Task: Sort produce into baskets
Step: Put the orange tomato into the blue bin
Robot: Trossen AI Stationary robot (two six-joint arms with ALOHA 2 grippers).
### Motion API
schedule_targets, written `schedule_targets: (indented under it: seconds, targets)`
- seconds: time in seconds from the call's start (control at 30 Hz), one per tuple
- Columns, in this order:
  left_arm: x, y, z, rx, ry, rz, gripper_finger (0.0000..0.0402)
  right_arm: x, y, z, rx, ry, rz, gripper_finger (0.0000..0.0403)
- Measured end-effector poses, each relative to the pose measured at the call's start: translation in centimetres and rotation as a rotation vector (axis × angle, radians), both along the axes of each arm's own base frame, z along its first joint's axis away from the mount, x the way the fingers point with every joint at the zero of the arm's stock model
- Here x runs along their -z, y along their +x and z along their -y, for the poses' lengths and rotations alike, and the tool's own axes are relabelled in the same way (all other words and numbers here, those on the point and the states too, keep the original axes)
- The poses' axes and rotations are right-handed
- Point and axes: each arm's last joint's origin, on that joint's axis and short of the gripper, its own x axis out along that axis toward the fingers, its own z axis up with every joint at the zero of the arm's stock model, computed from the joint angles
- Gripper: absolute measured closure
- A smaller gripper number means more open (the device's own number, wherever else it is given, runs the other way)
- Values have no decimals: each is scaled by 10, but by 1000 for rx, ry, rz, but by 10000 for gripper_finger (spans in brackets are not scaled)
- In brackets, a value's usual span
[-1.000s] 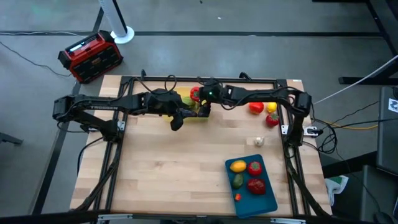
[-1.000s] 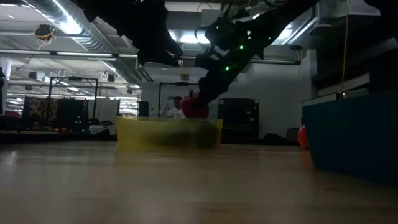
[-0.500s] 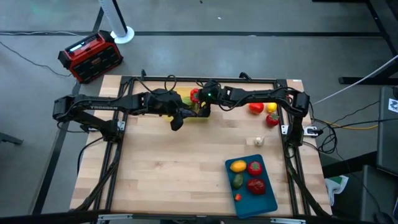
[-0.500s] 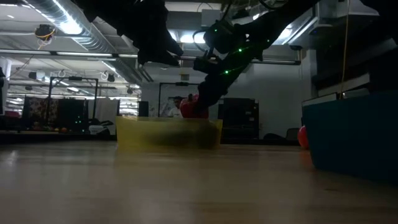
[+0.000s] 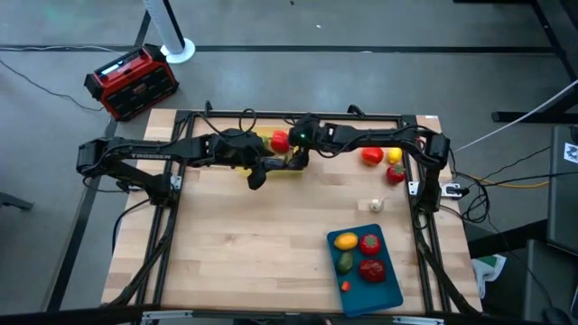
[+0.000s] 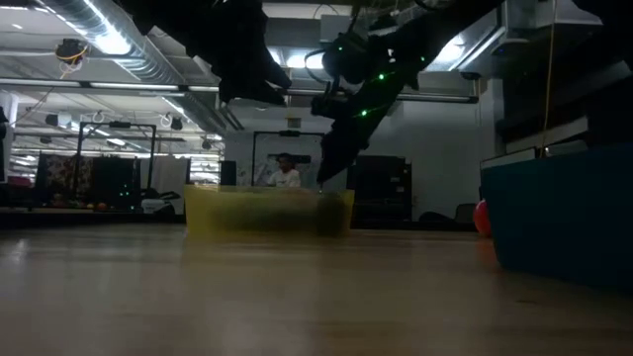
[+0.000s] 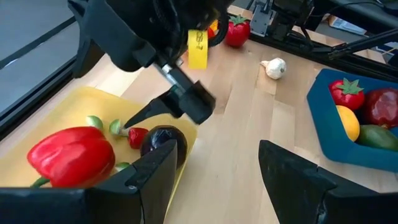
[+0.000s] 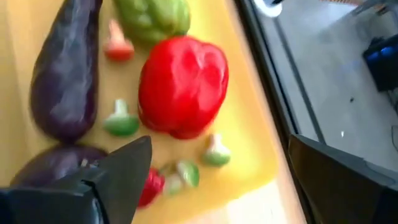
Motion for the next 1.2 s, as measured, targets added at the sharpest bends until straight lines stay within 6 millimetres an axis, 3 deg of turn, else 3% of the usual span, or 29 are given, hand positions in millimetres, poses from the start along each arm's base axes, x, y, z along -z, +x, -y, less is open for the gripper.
schedule_targets:
  seconds: [0.4,0.6,0.77,0.97,1.2]
  targets:
    - [0,0,0,0,0,0,179,-60,-9,-1,75,51,-219,24]
    - [0,0,0,0,1,0,179,-82,-27,-7,82,100,-373,24]
    - [0,0,0,0,1,0,179,-91,-57,-8,125,171,-484,24]
    - [0,0,0,2,3,-1,179,-100,-96,9,195,341,-467,24]
    - [0,0,0,2,3,-1,178,-87,-124,23,275,436,-567,24]
